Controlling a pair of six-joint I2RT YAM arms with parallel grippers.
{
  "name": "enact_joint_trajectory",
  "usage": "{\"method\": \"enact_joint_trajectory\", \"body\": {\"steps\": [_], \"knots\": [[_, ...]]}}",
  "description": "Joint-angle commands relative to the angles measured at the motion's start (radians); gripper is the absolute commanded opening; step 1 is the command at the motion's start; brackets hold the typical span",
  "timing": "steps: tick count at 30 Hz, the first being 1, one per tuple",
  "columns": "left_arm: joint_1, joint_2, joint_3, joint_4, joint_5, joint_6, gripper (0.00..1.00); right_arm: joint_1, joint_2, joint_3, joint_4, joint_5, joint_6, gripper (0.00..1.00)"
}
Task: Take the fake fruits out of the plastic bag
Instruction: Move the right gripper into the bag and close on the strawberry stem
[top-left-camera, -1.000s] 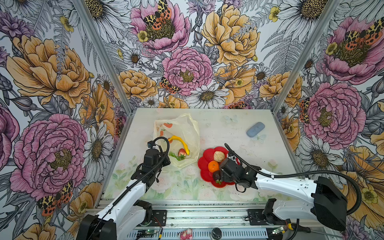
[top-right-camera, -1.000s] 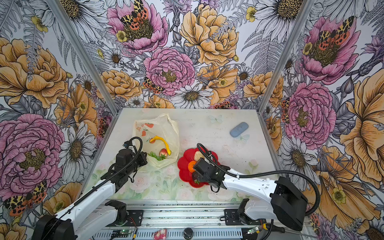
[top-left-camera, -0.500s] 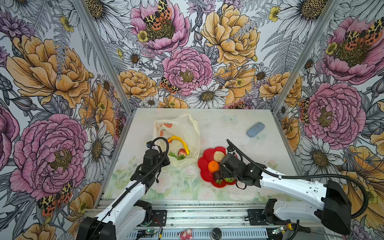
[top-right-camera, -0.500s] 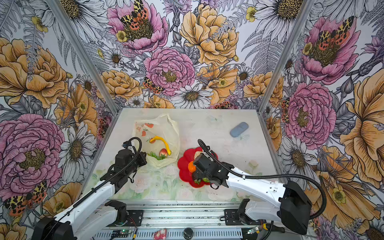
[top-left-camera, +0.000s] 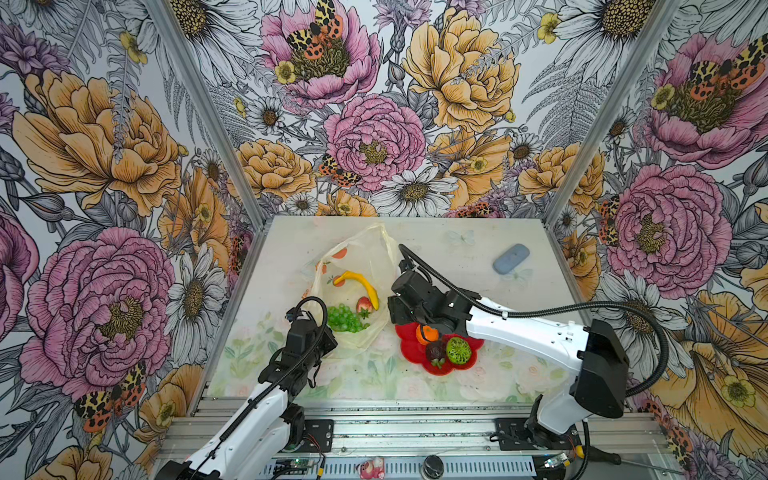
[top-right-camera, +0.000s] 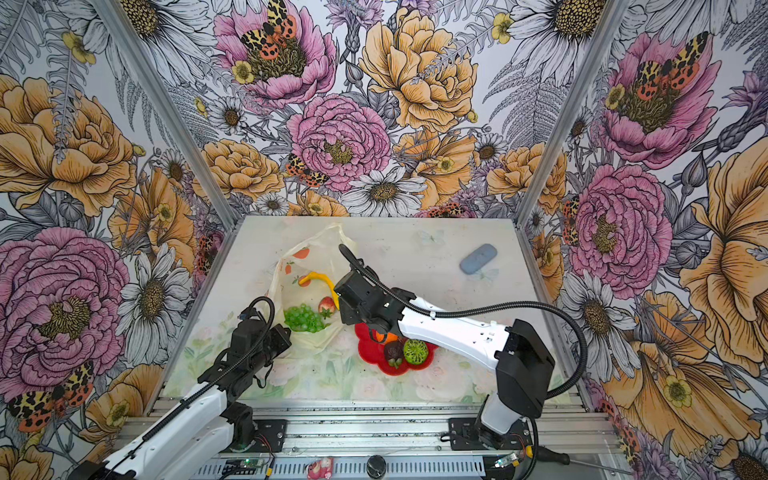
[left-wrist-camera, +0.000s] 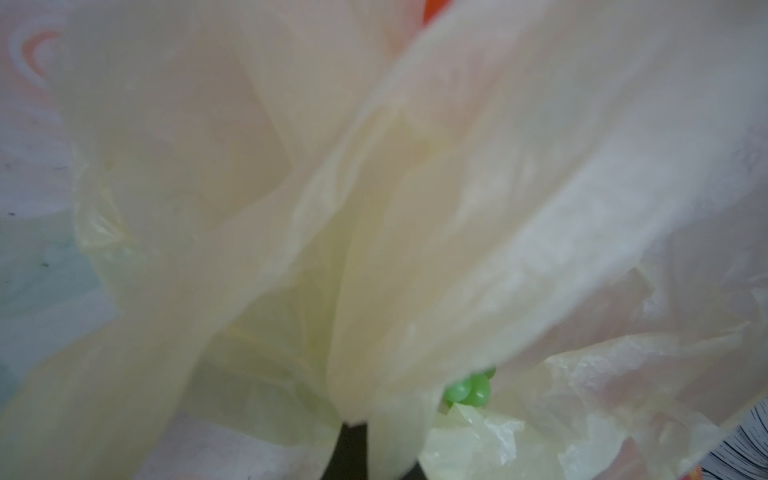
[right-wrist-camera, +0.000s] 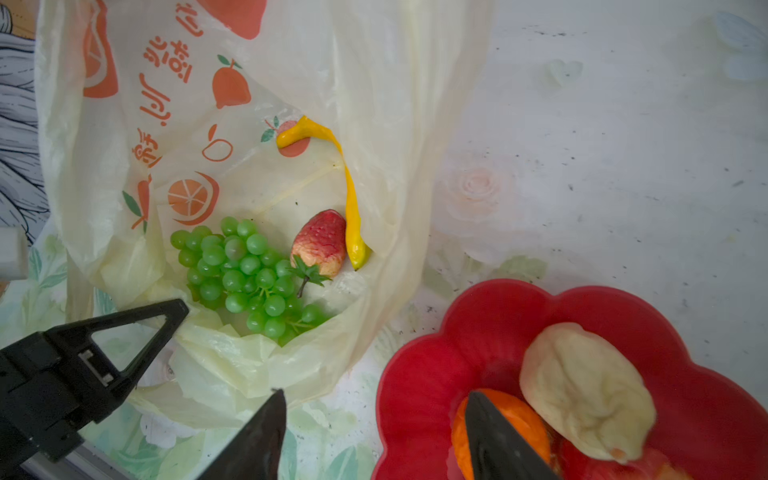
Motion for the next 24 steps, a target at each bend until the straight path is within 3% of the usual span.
{"method": "enact_joint_trajectory", "body": {"steps": [1,9,24], "knots": [[-0.009,-0.01,-0.01,-0.028,0.0,-0.026,0.0,0.044,0.091,0.101,0.012,-0.051,-0.036,0.65],[-0.015,0.023,-0.003,-0.019,0.004,-0.02,0.0,0.069,0.305,0.241,0.012,-0.078,0.039,0.55],[-0.02,0.028,-0.005,-0.005,0.008,-0.011,0.0,0.025,0.484,0.331,0.012,-0.062,0.06,0.36]]}}
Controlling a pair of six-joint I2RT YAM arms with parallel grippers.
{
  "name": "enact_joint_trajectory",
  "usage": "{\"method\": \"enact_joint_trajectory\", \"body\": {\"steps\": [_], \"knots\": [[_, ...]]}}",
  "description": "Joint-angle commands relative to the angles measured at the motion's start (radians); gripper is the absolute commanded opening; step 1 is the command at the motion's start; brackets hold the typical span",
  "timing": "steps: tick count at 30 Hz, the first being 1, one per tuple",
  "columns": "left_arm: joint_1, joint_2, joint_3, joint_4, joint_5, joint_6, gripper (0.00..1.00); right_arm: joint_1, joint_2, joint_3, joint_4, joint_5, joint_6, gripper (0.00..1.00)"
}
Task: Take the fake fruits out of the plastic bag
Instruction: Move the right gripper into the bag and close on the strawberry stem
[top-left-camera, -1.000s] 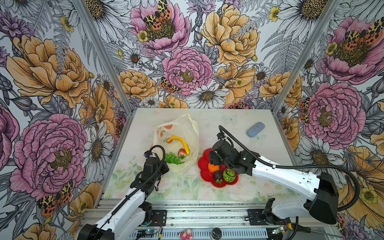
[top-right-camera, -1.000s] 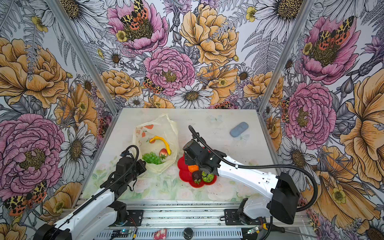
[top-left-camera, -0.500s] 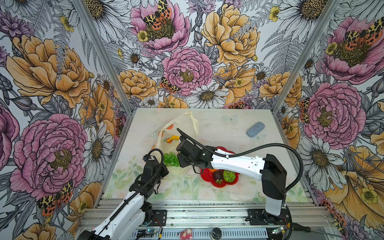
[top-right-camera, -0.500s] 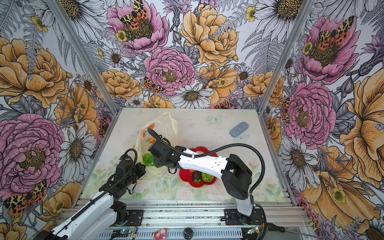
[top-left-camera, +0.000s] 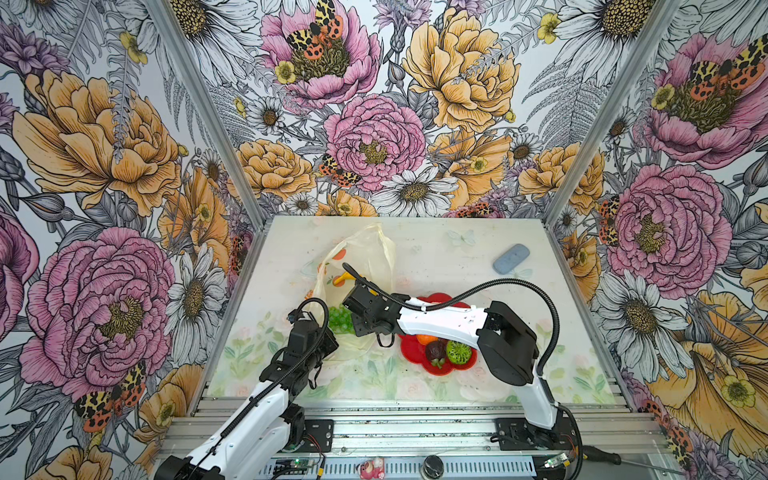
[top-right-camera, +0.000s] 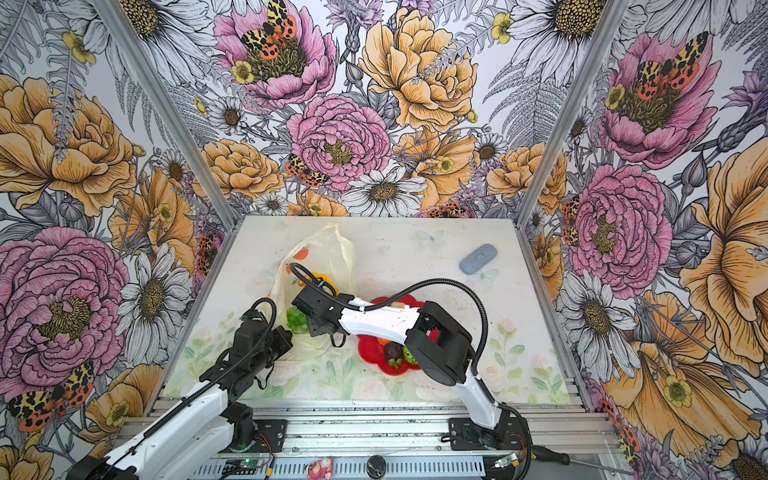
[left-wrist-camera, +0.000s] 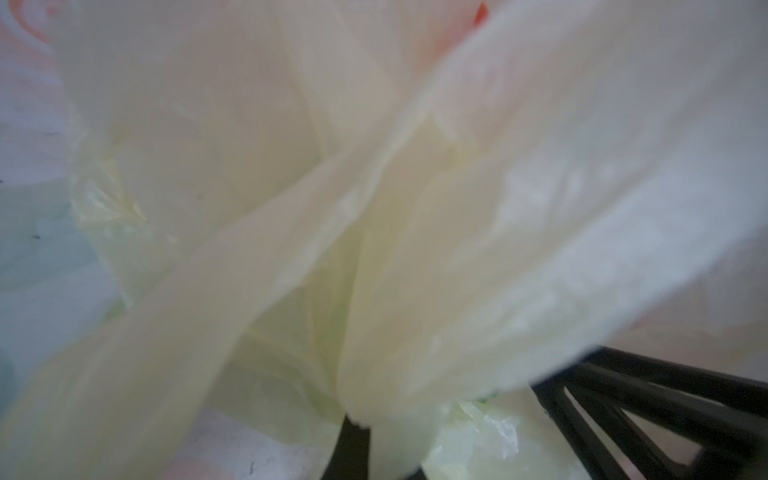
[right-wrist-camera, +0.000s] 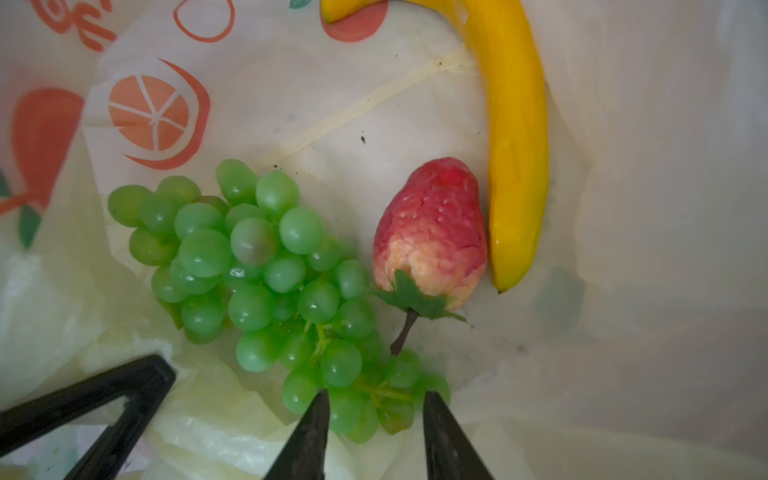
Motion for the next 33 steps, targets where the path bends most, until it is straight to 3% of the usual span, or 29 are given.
{"method": "enact_joint_trajectory", "body": {"steps": [1,33], "knots": [[-0.01,0.001,-0.005,0.01,0.007,0.004,0.0,-0.014,0.034,0.05,0.007,0.009,0.002,0.34],[-0.01,0.01,-0.001,0.015,0.007,0.009,0.0,-0.034,0.091,0.077,0.005,0.017,-0.002,0.06]]}}
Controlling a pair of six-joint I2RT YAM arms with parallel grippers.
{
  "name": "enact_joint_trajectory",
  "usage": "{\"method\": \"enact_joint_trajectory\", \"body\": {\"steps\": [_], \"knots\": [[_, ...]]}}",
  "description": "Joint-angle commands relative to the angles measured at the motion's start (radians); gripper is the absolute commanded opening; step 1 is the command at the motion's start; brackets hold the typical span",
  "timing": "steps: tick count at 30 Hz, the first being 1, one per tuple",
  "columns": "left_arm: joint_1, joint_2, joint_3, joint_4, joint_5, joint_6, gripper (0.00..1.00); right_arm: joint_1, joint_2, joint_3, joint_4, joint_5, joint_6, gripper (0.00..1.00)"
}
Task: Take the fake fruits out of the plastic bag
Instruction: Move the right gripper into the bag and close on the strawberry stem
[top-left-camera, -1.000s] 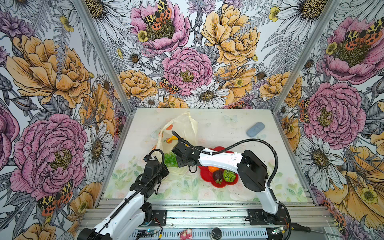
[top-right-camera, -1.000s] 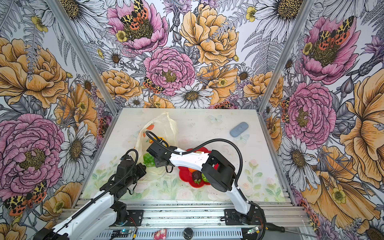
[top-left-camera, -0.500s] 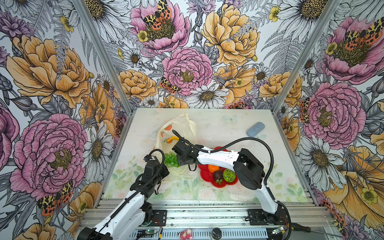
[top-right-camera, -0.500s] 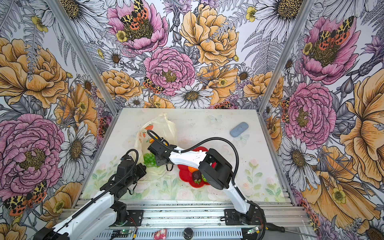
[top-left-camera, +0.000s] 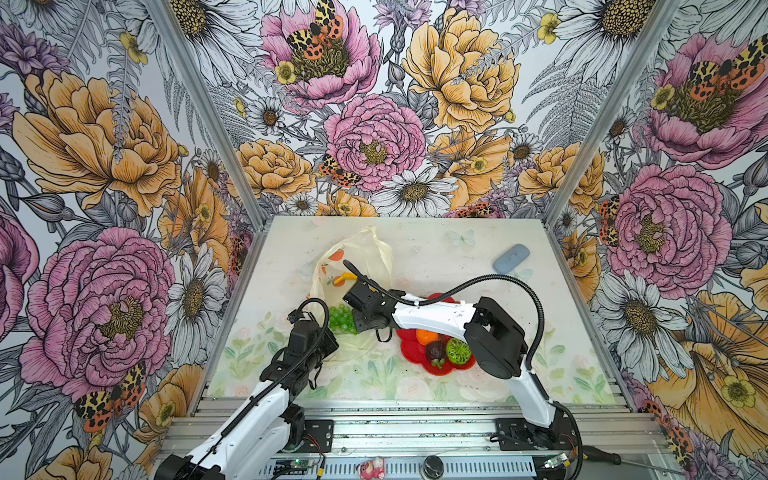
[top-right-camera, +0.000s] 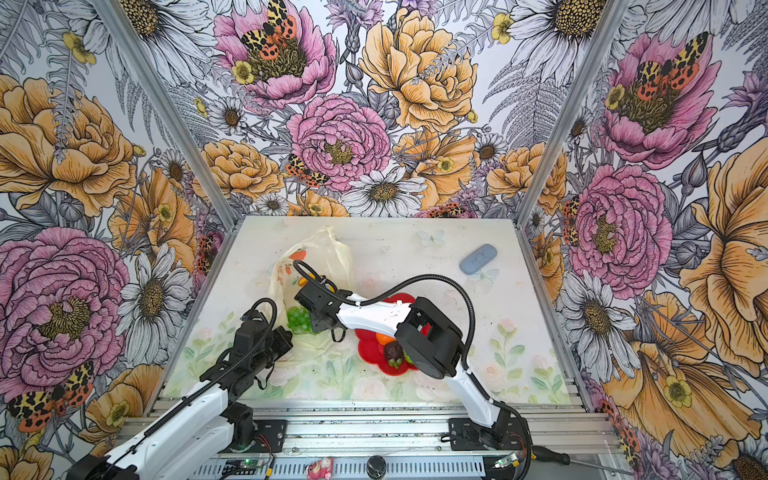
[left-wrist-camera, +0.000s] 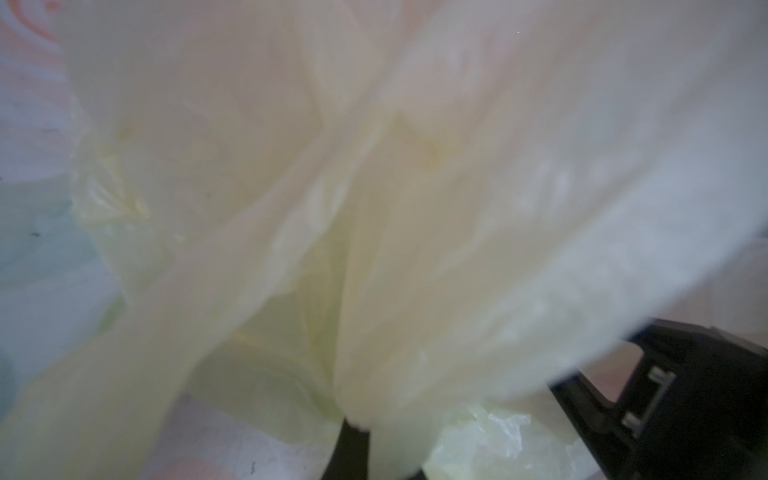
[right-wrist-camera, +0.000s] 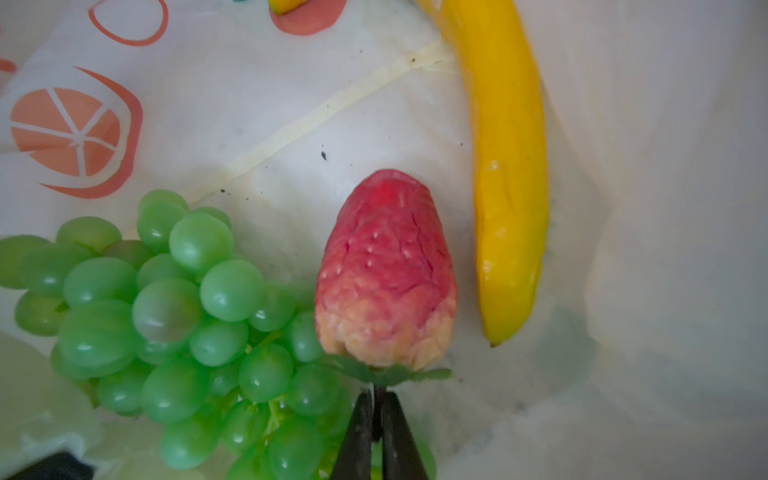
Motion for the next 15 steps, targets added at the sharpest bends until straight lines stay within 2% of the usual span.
{"method": "enact_joint_trajectory", "body": {"steps": [1,15], "knots": [[-0.009,0.005,-0.001,0.016,0.008,0.009,0.0,-0.005,0.001,0.013,0.007,0.033,0.001,0.06],[-0.009,0.078,0.038,0.025,0.042,0.032,0.0,-0.004,-0.103,-0.012,0.008,0.035,-0.044,0.0]]}}
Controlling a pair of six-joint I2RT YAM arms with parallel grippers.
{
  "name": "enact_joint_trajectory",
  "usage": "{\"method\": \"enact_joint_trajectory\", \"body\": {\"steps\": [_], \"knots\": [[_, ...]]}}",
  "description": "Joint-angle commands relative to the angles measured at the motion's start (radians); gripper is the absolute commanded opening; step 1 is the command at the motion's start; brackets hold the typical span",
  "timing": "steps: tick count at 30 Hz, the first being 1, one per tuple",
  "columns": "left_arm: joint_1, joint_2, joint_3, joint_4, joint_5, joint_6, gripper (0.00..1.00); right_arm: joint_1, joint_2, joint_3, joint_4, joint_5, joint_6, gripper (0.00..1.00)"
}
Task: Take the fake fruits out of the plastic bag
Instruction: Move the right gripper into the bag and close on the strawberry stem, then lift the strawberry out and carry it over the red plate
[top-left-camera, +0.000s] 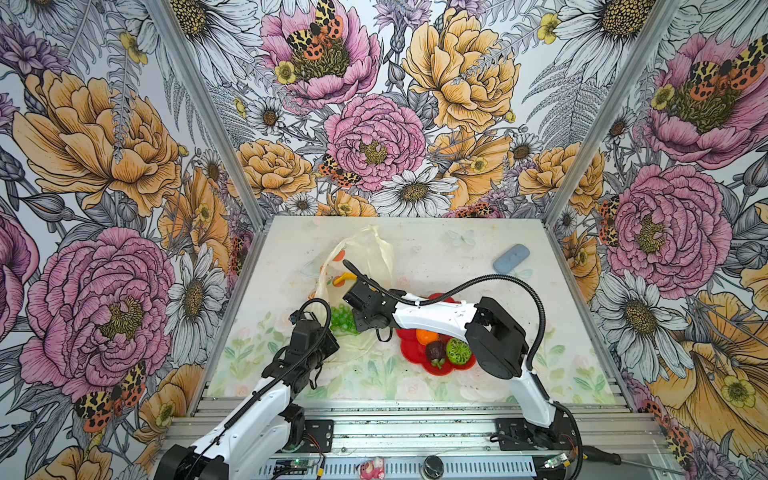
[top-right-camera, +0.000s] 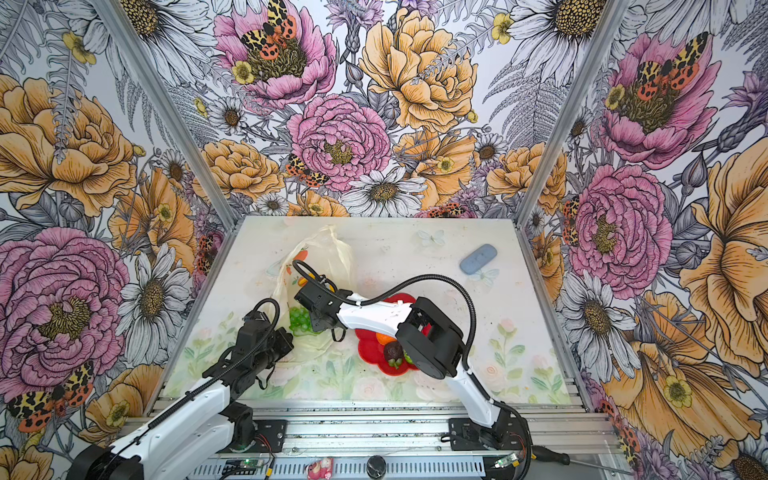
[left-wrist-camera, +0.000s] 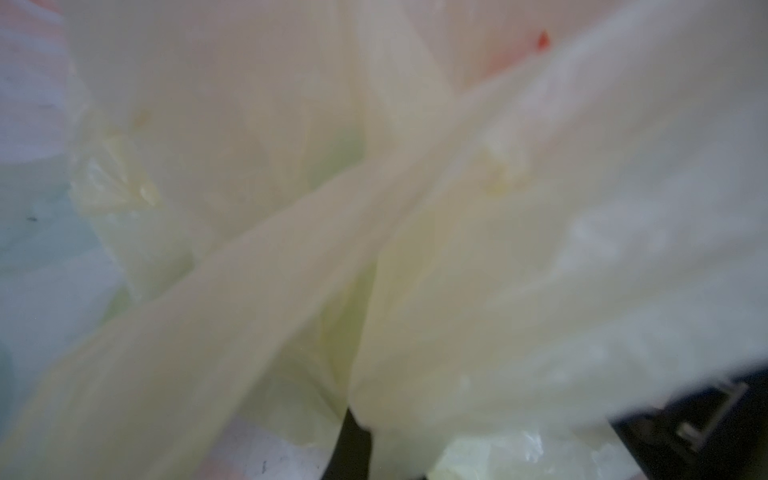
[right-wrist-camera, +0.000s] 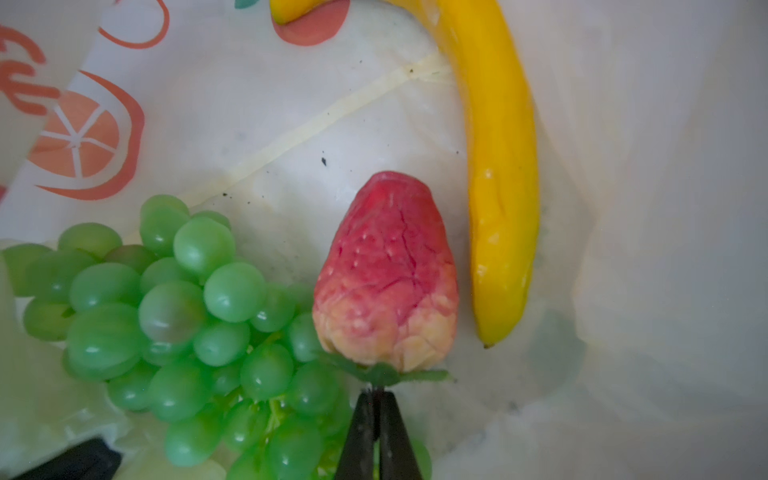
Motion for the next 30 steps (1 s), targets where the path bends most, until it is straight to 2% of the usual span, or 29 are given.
{"method": "enact_joint_trajectory", "body": {"steps": [1,12,16,20,25,30], "knots": [[-0.01,0.025,0.038,0.023,0.036,0.028,0.0,-0.005,-0.096,-0.011,0.008,0.024,-0.03,0.0],[-0.022,0.136,0.184,-0.038,0.003,0.141,0.0,-0.005,-0.267,-0.101,0.007,-0.014,-0.099,0.0],[-0.08,0.188,0.257,-0.053,-0.09,0.187,0.0,-0.015,-0.334,-0.139,-0.002,-0.085,-0.151,0.0],[-0.107,0.26,0.326,-0.053,-0.128,0.239,0.0,-0.034,-0.407,-0.192,-0.034,-0.092,-0.183,0.0],[-0.104,0.28,0.305,0.015,-0.113,0.307,0.0,-0.054,-0.527,-0.272,-0.108,-0.083,-0.219,0.0],[-0.099,0.281,0.28,0.064,-0.083,0.32,0.0,-0.065,-0.638,-0.35,-0.216,-0.06,-0.219,0.0]]}}
